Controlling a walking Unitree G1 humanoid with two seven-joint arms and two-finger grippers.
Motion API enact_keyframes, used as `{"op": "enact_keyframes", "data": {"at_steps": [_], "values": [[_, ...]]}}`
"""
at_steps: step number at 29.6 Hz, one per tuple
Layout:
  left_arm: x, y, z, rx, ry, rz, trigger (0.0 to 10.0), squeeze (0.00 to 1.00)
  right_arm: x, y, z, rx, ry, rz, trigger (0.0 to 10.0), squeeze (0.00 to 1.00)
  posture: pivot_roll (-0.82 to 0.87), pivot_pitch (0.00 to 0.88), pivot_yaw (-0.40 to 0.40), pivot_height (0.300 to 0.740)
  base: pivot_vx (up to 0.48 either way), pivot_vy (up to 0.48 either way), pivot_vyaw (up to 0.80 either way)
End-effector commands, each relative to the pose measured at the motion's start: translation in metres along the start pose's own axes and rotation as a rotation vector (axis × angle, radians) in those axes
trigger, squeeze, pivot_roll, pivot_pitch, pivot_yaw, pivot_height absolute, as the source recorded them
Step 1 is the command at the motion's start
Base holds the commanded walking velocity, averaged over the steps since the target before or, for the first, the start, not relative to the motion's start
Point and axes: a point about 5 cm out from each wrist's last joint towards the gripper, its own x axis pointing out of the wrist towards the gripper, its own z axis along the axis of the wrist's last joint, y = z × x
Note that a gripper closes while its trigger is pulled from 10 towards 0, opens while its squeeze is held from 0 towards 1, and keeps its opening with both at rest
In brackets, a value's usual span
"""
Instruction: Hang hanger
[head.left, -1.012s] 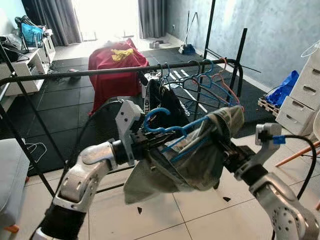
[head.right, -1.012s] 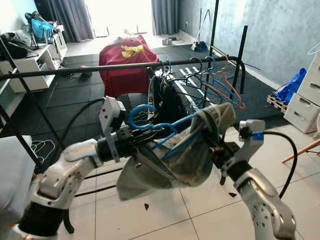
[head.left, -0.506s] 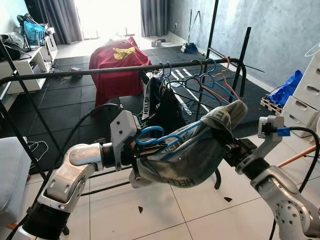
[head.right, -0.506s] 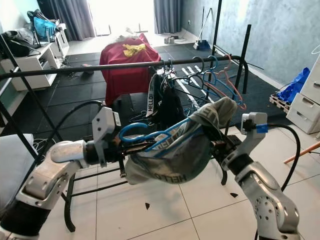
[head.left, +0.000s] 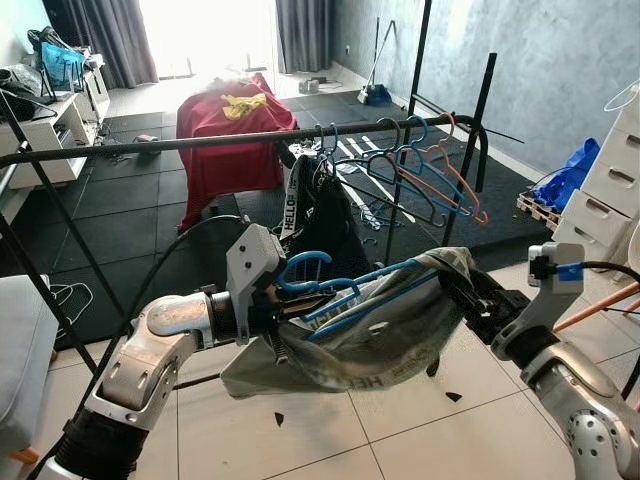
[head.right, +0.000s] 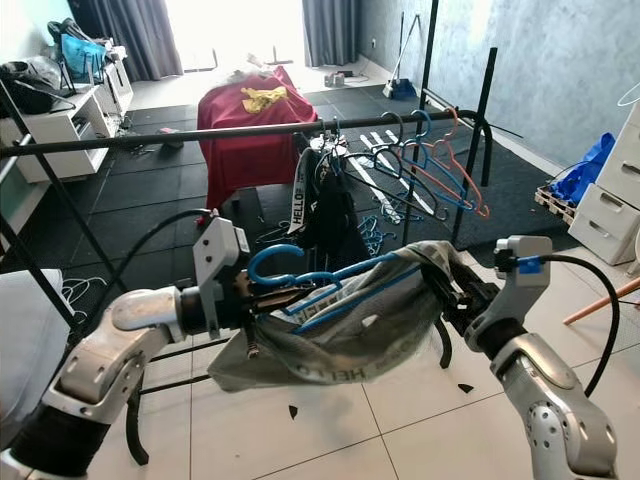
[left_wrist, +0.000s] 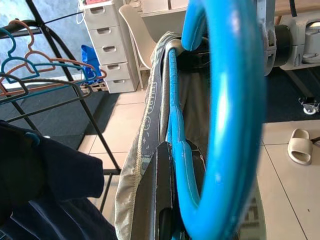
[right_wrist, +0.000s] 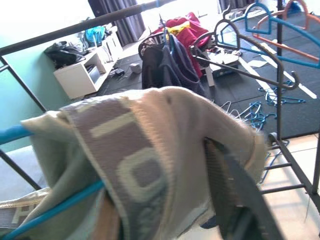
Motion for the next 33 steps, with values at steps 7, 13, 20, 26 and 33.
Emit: {"op": "enact_keyframes", "data": {"at_steps": [7,13,20,26,33], "values": [[-0.004,0.002,0.008,0.015,-0.042,0.011,10.0,0.00,-0.010,-0.029,-0.001,-0.013,0.011,-0.178,0.0,0.00,-0.09,0.000,0.002,0.740,0.000,0.000,0.00],[-0.005,0.003,0.001,0.041,0.004,0.006,10.0,0.00,-0.012,-0.038,0.008,-0.013,-0.031,-0.231,0.0,0.00,-0.10,0.000,0.001,0.740,0.000,0.000,0.00],[-0.032,0.029,-0.023,0.189,0.217,0.098,10.0,0.00,-0.021,-0.052,0.029,-0.005,-0.083,-0.265,0.0,0.00,-0.10,0.000,0.002,0.740,0.000,0.000,0.00],[-0.033,0.038,-0.019,0.195,0.199,0.164,10.0,0.00,-0.024,-0.053,0.019,-0.005,-0.031,-0.273,10.0,0.75,-0.10,0.000,0.002,0.740,0.000,0.000,0.00],[-0.023,0.031,-0.014,0.172,0.123,0.132,10.0,0.00,-0.021,-0.049,0.012,-0.003,0.003,-0.275,0.1,0.00,-0.10,0.000,0.004,0.740,0.000,0.000,0.00]]}}
